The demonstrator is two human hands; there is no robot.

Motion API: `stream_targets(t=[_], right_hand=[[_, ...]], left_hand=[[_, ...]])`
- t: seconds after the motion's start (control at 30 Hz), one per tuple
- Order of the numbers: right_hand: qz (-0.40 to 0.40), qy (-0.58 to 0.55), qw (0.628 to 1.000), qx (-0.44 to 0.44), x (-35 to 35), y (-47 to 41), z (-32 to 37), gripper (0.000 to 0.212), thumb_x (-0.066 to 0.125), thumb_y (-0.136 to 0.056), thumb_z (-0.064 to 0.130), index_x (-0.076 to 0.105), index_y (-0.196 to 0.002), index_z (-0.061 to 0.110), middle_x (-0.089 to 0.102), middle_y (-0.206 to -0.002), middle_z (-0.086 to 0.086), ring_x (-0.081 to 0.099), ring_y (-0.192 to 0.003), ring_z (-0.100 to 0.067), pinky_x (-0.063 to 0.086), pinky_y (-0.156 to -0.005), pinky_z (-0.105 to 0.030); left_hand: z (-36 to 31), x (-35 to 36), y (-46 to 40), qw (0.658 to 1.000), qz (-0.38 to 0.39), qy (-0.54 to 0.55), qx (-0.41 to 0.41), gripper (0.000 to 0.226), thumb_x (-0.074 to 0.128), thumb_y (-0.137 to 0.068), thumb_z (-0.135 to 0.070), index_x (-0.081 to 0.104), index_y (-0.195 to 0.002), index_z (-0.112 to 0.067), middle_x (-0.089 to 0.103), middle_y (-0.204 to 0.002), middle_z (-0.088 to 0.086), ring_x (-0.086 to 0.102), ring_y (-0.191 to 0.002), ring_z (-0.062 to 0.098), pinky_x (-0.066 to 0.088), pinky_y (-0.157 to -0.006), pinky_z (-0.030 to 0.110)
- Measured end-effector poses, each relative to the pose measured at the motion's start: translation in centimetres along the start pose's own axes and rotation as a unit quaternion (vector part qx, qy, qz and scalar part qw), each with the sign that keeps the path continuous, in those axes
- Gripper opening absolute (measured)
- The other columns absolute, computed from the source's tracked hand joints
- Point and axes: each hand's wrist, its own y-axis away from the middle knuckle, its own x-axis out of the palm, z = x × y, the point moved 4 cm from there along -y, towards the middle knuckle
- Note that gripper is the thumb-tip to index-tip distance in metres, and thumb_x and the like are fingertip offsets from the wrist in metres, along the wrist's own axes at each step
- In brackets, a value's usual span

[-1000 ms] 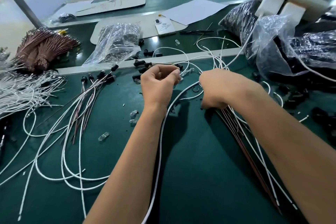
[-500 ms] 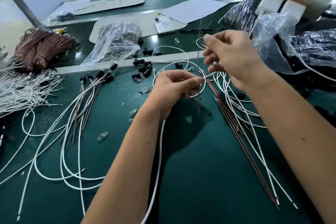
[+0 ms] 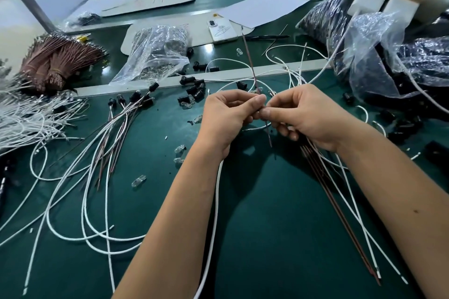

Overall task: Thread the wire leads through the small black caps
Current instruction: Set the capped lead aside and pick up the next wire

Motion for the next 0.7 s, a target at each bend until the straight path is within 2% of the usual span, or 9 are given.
stream_targets(t=[0.1, 0.17, 0.27, 0.37, 0.47, 0.53, 0.63, 0.7], right_hand=[[-0.046, -0.066, 0.996, -0.032, -0.5, 0.1, 0.5, 0.012, 0.066, -0.098, 0.005, 0.066, -0.087, 0.001, 0.061, -0.060, -0.002, 0.052, -0.045, -0.011, 0.038, -0.037, -0.019], [-0.091, -0.126, 0.986, -0.053, -1.0, 0.2, 0.8, 0.011, 0.062, -0.100, 0.002, 0.063, -0.089, 0.005, 0.065, -0.064, -0.004, 0.056, -0.049, -0.012, 0.041, -0.039, -0.019], [-0.140, -0.174, 0.971, -0.081, -1.4, 0.3, 1.1, 0.012, 0.061, -0.100, 0.000, 0.063, -0.090, 0.006, 0.071, -0.073, -0.010, 0.063, -0.056, -0.016, 0.047, -0.045, -0.021], [-0.168, -0.184, 0.963, -0.107, -1.5, 0.3, 1.2, 0.009, 0.061, -0.100, 0.000, 0.063, -0.092, 0.004, 0.073, -0.076, -0.013, 0.066, -0.059, -0.020, 0.049, -0.046, -0.022], [-0.189, -0.183, 0.957, -0.121, -1.6, 0.2, 1.0, 0.003, 0.062, -0.100, 0.001, 0.061, -0.097, 0.000, 0.073, -0.075, -0.012, 0.066, -0.058, -0.022, 0.049, -0.044, -0.024], [-0.194, -0.171, 0.958, -0.124, -1.6, 0.1, 0.8, 0.002, 0.062, -0.100, 0.001, 0.061, -0.098, 0.000, 0.073, -0.074, -0.011, 0.066, -0.058, -0.022, 0.049, -0.044, -0.024], [-0.196, -0.166, 0.960, -0.115, -1.4, 0.0, 0.6, 0.003, 0.062, -0.100, 0.002, 0.062, -0.097, 0.001, 0.073, -0.075, -0.012, 0.066, -0.059, -0.023, 0.049, -0.044, -0.025], [-0.200, -0.170, 0.959, -0.110, -1.4, 0.1, 0.6, 0.006, 0.063, -0.100, 0.002, 0.062, -0.094, 0.003, 0.073, -0.075, -0.013, 0.066, -0.059, -0.023, 0.049, -0.044, -0.025]], left_hand=[[0.1, -0.1, -0.1, 0.999, -0.002, 0.029, -0.014, 0.006, 0.077, -0.086, -0.006, 0.077, -0.080, -0.006, 0.073, -0.072, 0.010, 0.063, -0.058, 0.012, 0.053, -0.061, 0.019], [0.0, -0.2, -0.1, 0.998, 0.008, 0.059, -0.031, 0.007, 0.071, -0.090, 0.000, 0.077, -0.087, -0.003, 0.074, -0.080, 0.013, 0.068, -0.066, 0.014, 0.056, -0.067, 0.019], [-0.2, -0.2, 0.0, 0.996, 0.037, 0.077, -0.036, 0.022, 0.057, -0.092, 0.014, 0.074, -0.097, 0.002, 0.076, -0.094, 0.020, 0.075, -0.083, 0.023, 0.059, -0.081, 0.025], [-0.5, 0.0, 0.2, 0.996, 0.040, 0.076, -0.003, 0.019, 0.065, -0.087, 0.014, 0.070, -0.102, 0.003, 0.075, -0.096, 0.023, 0.076, -0.085, 0.031, 0.061, -0.084, 0.032], [-0.7, -0.5, 0.2, 0.999, -0.006, 0.006, 0.041, 0.017, 0.080, -0.079, 0.005, 0.068, -0.091, 0.002, 0.075, -0.083, 0.023, 0.076, -0.074, 0.034, 0.062, -0.073, 0.034], [-0.9, -0.5, 0.2, 0.996, -0.018, -0.052, 0.075, 0.017, 0.084, -0.075, 0.004, 0.069, -0.080, -0.001, 0.075, -0.078, 0.019, 0.075, -0.067, 0.028, 0.061, -0.067, 0.030], [-0.9, -0.7, 0.2, 0.993, -0.029, -0.071, 0.090, 0.018, 0.087, -0.071, 0.002, 0.072, -0.075, -0.006, 0.077, -0.087, 0.010, 0.074, -0.067, 0.022, 0.060, -0.067, 0.028], [-0.8, -1.0, 0.0, 0.991, -0.049, -0.083, 0.088, 0.018, 0.089, -0.071, -0.001, 0.075, -0.076, -0.011, 0.078, -0.091, 0.003, 0.074, -0.073, 0.024, 0.062, -0.074, 0.032]])
